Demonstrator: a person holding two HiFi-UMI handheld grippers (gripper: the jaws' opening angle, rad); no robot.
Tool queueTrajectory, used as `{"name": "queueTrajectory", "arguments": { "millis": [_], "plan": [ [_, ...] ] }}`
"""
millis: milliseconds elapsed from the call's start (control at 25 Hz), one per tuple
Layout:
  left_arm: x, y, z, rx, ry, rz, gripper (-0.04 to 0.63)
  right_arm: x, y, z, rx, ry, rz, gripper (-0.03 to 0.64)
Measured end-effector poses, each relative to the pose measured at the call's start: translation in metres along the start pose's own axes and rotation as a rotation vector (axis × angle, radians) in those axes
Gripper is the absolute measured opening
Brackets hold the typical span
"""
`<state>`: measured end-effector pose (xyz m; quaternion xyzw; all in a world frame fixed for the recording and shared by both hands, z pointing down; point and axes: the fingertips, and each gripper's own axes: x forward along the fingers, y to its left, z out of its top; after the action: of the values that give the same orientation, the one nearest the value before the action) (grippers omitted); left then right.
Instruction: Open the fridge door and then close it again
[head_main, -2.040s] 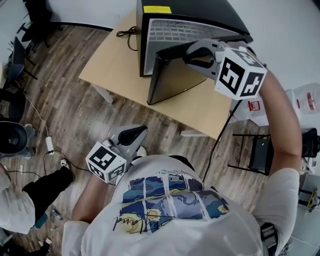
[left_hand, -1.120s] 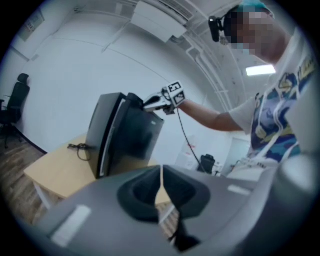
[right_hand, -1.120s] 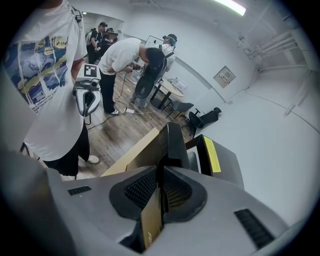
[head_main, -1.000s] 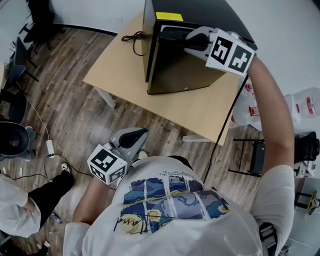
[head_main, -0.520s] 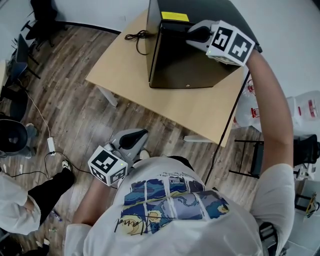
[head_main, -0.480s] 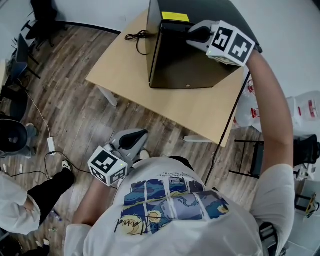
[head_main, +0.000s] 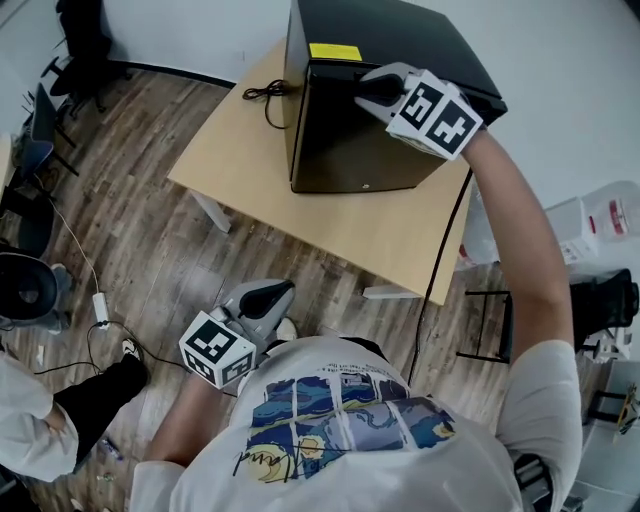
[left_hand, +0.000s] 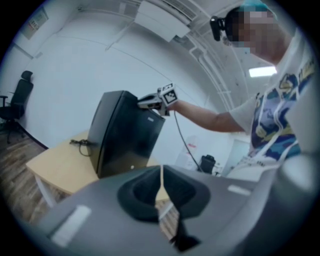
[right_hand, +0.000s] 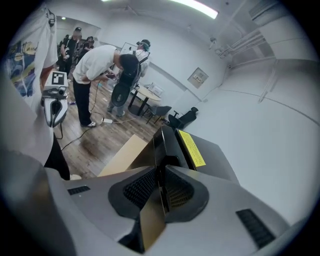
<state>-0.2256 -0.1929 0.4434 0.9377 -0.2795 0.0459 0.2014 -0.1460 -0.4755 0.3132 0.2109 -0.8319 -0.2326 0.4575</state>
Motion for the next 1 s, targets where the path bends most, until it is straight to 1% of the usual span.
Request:
{"name": "queueTrajectory", "arguments": {
  "millis": [120,200,280,360,440,520,600,720,880,1000],
  "plan": [
    [0.007,-0.012,-0.006,-0.003,0.021,-0.028,0.02,0.0,-0.001,0.0,0.067,-0.053,-0.079,0.064],
    [0.015,-0.021,-0.008,0.0,0.034,-0.051,0.02,-0.001,-0.002,0.001,0.078,-0.084,-0.147,0.067],
    [0.023,-0.031,-0.008,0.011,0.044,-0.072,0.02,-0.006,-0.003,0.0,0.099,-0.121,-0.214,0.073],
    [0.031,-0.043,-0.007,0.036,0.048,-0.086,0.02,-0.02,-0.003,-0.003,0.154,-0.184,-0.276,0.072],
    [0.036,-0.054,-0.005,0.068,0.046,-0.078,0.02,-0.04,0.006,-0.01,0.221,-0.249,-0.317,0.053],
    [0.04,-0.061,-0.003,0.091,0.04,-0.037,0.02,-0.063,0.026,-0.025,0.277,-0.289,-0.329,0.04],
    [0.042,-0.067,-0.005,0.09,0.032,0.023,0.018,-0.086,0.053,-0.047,0.334,-0.313,-0.331,0.028],
    [0.046,-0.083,-0.015,0.066,0.032,0.098,0.014,-0.119,0.11,-0.087,0.436,-0.333,-0.31,0.023],
    [0.059,-0.12,-0.035,0.082,0.056,0.147,0.011,-0.158,0.203,-0.151,0.571,-0.317,-0.276,0.02],
    [0.074,-0.156,-0.047,0.093,0.06,0.165,0.011,-0.19,0.275,-0.197,0.701,-0.308,-0.244,0.018]
  ]
}}
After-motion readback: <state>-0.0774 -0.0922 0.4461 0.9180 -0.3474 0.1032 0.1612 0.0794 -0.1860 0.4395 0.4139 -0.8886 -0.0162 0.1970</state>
